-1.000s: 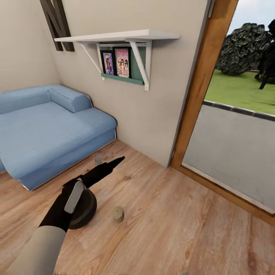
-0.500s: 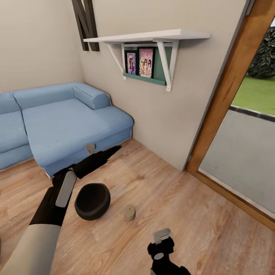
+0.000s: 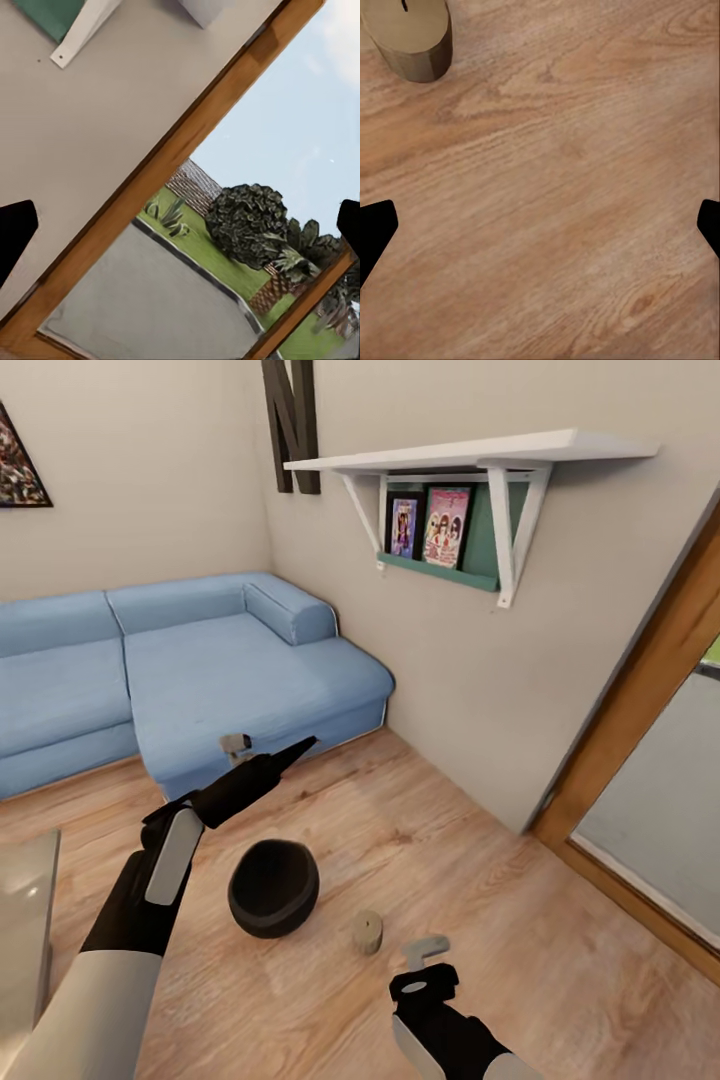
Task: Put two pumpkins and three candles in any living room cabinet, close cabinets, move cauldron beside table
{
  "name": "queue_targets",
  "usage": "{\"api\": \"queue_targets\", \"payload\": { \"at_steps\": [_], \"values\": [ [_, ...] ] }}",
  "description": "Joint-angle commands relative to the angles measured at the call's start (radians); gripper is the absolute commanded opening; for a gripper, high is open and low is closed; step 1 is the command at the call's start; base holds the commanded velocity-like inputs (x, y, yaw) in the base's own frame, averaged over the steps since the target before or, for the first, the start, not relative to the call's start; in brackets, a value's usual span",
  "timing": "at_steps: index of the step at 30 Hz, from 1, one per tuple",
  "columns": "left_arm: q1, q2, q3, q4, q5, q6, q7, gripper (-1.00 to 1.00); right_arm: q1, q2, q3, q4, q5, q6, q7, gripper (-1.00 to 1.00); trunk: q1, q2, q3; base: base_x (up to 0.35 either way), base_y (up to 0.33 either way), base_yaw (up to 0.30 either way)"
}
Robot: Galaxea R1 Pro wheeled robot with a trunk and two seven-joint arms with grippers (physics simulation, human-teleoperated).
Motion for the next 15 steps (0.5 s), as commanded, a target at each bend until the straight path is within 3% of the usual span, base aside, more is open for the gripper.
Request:
{"api": "queue_targets", "payload": {
  "at_steps": [1, 15],
  "values": [
    [0.0, 0.0, -0.001, 0.002, 0.0, 0.0, 0.001, 1.0, 0.0, 0.0, 0.0, 0.001, 0.0, 0.0, 0.0, 1.0, 0.0, 0.0, 0.0, 0.313, -0.102, 0.291],
    [0.001, -0.013, -0.024, 0.008, 0.0, -0.01, 0.0, 1.0, 0.001, 0.003, 0.007, 0.001, 0.004, 0.002, 0.019, 1.0, 0.0, 0.0, 0.0, 0.33, -0.04, 0.291]
  ]
}}
